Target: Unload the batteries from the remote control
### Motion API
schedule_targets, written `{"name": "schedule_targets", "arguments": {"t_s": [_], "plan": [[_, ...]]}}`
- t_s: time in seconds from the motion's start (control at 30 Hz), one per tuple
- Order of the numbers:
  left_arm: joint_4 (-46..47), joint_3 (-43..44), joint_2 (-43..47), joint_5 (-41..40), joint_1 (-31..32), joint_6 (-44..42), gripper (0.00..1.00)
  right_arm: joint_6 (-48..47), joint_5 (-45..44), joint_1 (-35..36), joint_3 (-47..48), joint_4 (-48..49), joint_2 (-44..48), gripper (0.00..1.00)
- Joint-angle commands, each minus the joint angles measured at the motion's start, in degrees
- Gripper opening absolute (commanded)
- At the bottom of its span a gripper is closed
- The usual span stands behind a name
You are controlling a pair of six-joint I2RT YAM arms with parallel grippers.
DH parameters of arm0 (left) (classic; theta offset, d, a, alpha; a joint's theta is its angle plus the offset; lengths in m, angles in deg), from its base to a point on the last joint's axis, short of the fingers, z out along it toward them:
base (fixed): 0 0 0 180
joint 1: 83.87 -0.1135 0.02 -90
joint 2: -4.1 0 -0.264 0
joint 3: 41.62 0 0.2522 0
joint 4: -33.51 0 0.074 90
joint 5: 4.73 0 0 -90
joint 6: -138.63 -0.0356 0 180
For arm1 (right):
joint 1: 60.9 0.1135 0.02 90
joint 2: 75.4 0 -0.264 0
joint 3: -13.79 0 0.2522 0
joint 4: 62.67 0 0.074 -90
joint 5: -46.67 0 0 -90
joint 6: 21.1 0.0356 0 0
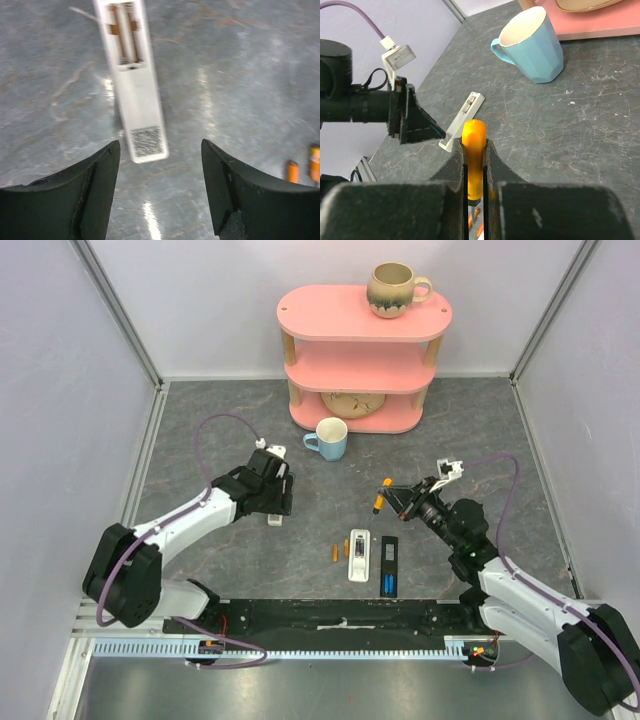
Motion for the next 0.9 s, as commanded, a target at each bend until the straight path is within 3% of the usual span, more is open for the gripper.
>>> {"name": "schedule_targets", "arguments": {"t_s": [0.0, 0.33, 0.57, 0.87], "plan": [[0.56, 1.37, 3.44, 1.80, 5.83, 3.47, 0.71, -1.10, -2.93, 0.01, 1.72, -2.52, 2.80, 0.00], [1.17, 9.54, -4.46, -2.16, 28.40, 10.59, 0.70, -2.07, -8.91, -0.78, 1.98, -10.96, 5.97, 0.00], [0.30, 15.52, -13.51, -4.36, 35.98, 14.90, 0.71, -1.89, -7.87, -2.54, 2.07, -10.97, 4.03, 0.00], [-1.90, 19.04, -18.88, -7.70, 42.23, 18.41, 0.71, -2.60, -7.43, -3.42, 2.16, -11.58, 4.21, 0.00]]}}
